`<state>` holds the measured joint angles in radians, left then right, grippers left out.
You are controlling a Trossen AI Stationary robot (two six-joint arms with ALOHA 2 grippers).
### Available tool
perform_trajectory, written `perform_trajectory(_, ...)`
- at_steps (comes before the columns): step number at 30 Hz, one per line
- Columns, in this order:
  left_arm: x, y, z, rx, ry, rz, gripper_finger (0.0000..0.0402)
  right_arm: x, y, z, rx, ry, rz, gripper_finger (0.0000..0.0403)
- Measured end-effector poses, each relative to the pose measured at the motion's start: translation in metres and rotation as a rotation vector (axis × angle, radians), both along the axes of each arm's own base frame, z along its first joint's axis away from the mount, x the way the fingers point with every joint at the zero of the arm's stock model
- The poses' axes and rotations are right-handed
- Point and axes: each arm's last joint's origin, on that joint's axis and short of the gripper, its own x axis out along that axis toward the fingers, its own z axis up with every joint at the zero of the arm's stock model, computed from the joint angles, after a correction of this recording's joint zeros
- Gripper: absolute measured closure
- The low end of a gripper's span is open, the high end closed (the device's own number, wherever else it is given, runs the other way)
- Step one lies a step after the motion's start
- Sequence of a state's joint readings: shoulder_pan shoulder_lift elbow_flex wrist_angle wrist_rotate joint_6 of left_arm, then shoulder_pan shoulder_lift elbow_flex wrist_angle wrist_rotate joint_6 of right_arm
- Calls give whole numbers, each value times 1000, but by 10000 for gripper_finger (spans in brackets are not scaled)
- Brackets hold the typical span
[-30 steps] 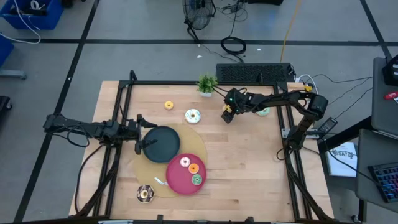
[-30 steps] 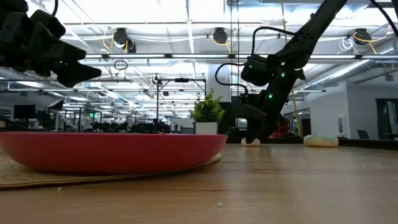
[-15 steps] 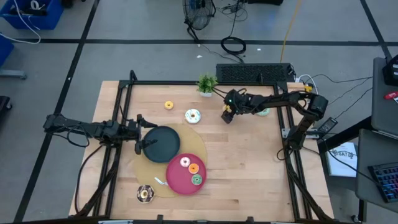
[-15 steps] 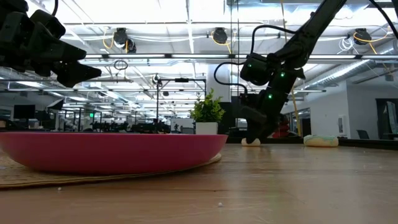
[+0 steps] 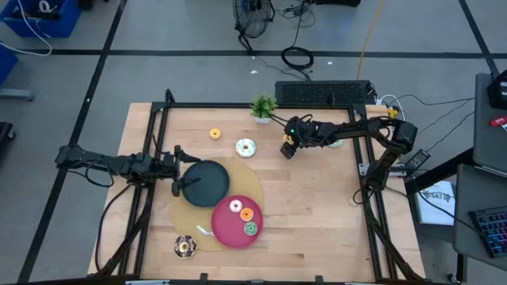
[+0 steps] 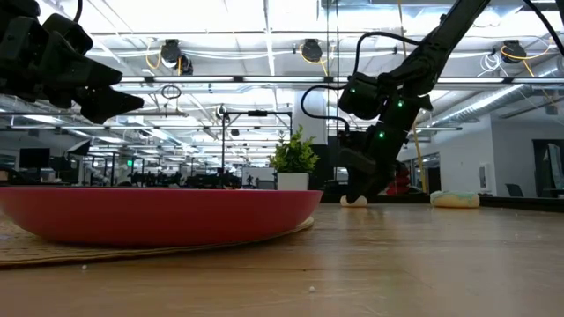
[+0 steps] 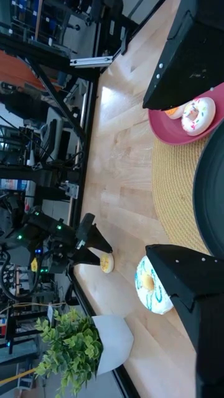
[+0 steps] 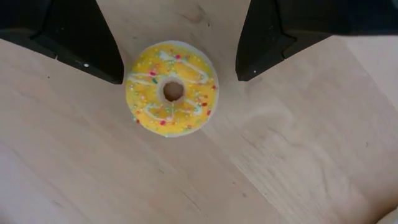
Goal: Pick & Place donuts
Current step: Put the right small yellow donut into the pink plate
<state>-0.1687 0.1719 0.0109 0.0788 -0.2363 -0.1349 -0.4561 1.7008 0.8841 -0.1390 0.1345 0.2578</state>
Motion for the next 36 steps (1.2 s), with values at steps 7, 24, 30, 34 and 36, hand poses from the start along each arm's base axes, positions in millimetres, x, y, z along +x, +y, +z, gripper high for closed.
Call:
perform_trajectory(7, 0, 0, 0, 0, 0, 0, 36, -1, 0, 0, 6, 3, -19, 108)
perform_trajectory(24, 0, 0, 0, 0, 0, 0, 36, 2, 0, -9, -38, 43, -47, 108)
perform_trajectory(30, 0, 0, 0, 0, 0, 0, 36, 4, -1, -15, -36, 51, -48, 108)
perform_trajectory(34, 0, 0, 0, 0, 0, 0, 36, 3, -1, -14, -35, 53, -47, 108)
perform_trajectory(36, 0, 0, 0, 0, 0, 0, 36, 3, -1, -14, -33, 56, -47, 108)
